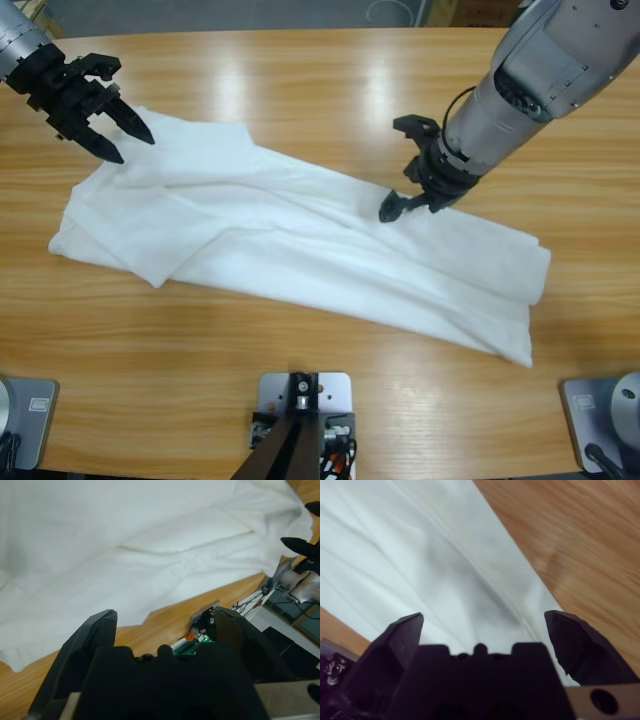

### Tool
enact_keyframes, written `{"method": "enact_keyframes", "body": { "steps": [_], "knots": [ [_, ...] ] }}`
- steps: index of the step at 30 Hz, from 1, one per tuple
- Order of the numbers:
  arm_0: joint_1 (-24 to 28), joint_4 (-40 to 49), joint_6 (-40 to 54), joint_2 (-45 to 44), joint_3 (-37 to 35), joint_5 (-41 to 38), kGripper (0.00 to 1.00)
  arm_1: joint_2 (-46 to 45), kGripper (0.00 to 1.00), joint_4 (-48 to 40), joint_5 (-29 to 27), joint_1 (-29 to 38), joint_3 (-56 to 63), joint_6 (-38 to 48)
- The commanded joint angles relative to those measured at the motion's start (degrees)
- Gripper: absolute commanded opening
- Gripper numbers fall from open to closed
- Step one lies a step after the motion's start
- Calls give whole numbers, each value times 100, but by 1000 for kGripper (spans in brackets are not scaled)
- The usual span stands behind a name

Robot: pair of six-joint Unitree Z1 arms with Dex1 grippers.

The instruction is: Fold clothes

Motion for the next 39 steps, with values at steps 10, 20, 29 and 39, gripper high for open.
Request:
{"method": "enact_keyframes", "body": {
  "steps": [10,20,29,39],
  "knots": [
    [-51,108,76,-13,220,94,757,437,0,177,2,135,-36,-18],
    [-51,108,76,-17,271,94,757,369,0,562,-352,135,-217,36],
    [-51,108,85,-19,307,94,757,-51,0,1066,-348,135,-258,237],
    [-60,91,137,-43,431,36,757,-308,0,2179,-709,762,-855,817]
  ]
}}
